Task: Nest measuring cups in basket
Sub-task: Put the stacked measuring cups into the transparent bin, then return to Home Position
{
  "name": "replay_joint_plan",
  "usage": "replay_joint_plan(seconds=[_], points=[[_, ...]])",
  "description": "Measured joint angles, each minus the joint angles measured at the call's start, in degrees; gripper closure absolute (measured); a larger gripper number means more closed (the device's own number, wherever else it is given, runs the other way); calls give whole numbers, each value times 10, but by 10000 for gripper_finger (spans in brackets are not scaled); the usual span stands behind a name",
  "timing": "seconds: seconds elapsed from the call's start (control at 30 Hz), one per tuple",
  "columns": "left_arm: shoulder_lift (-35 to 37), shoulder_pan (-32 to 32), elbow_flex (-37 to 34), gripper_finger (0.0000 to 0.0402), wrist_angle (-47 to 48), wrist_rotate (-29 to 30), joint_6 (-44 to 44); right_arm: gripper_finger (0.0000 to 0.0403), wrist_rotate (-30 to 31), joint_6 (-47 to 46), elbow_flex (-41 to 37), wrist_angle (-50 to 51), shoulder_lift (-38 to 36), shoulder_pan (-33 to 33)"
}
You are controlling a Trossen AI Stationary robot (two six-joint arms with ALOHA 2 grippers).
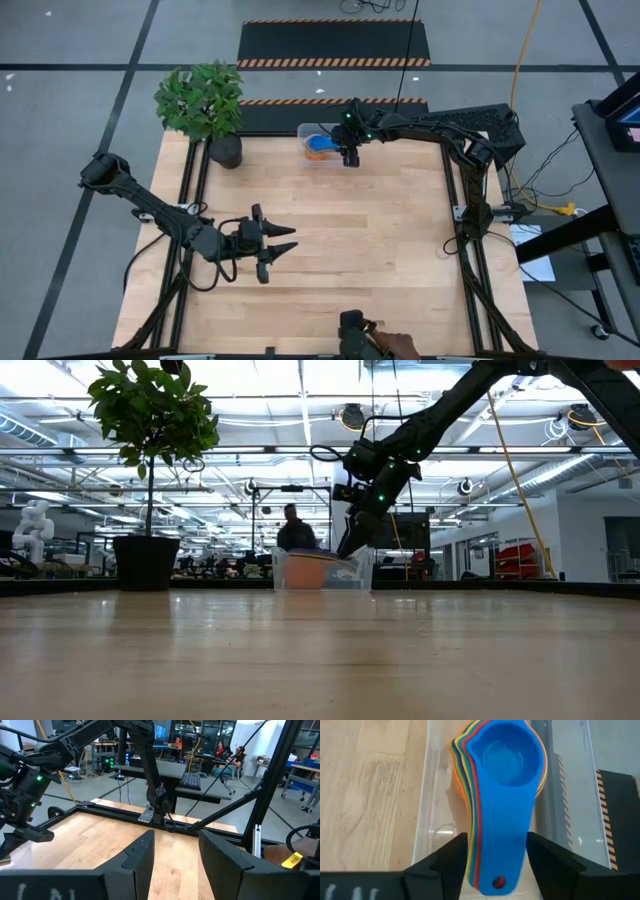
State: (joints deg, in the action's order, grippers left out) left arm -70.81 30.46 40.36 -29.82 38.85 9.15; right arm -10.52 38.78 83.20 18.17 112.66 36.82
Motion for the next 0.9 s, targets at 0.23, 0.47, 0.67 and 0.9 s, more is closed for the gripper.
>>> replay_joint_plan(seconds=[0.23,0.47,0.67,0.9], points=[[0,0,0,243,0,-3,4,188,45,-5,0,3,-21,-2],[0,2,0,243,-2,-4,-4,184,10,-47,0,46,-95,-20],[0,2,0,243,4,-3,-49,184,-90,-125,-21,85,-175,-45],[23,-3,1,245,44,42,-49,203,-105,-213,-179,-1,-326,-120]])
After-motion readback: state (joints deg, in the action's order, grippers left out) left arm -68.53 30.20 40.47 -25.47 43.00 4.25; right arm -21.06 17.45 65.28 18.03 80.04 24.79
